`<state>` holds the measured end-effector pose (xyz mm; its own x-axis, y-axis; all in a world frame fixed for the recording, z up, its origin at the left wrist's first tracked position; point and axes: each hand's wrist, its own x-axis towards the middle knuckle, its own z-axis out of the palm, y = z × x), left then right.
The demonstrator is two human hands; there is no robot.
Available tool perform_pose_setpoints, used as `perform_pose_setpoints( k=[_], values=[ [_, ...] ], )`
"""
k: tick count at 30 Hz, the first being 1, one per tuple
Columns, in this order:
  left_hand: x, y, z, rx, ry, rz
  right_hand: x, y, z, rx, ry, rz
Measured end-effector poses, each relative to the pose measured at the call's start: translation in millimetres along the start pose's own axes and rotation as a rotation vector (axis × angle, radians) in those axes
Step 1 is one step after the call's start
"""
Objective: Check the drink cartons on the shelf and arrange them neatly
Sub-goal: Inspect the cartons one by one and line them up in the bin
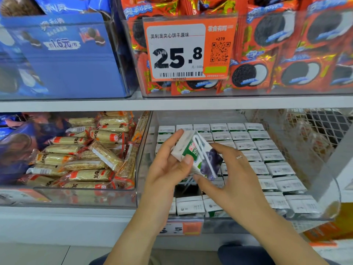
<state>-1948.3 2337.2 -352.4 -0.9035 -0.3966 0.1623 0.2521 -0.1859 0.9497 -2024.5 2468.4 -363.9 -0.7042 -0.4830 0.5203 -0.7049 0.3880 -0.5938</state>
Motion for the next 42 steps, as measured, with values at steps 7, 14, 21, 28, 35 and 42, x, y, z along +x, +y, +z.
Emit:
perform_pose_setpoints(
  k=[7, 14, 21, 28, 35, 42],
  values=[
    [-2.6, 0.8, 5.7, 0.085, -0.112, -0.001, 3.7, -5.9, -8.7, 0.240, 0.020, 0.138],
    [-0.5, -1.4, 0.1, 0.323, -0.189, -0.099, 10.3, 3.5, -17.6, 0.943, -0.134, 0.439],
    [0.7, -7.2, 6.1, 0.393, -0.022, -0.012, 13.1, 4.4, -22.3, 1.149, -0.226, 0.484],
    [-3.1, -8.5, 5.8, 0.584, 0.148, 0.218, 14.9, 11.6, -26.1, 1.286, -0.254, 0.510],
    [-3.2, -6.7, 5.5, 0.956, 0.216, 0.561, 14.0, 11.5, -27.3, 1.228, -0.187, 0.422],
    [-4.5, -8.1, 5.3, 0.882, 0.244, 0.489, 11.3, 7.9, -26.6, 1.201, -0.147, 0.352]
  ],
)
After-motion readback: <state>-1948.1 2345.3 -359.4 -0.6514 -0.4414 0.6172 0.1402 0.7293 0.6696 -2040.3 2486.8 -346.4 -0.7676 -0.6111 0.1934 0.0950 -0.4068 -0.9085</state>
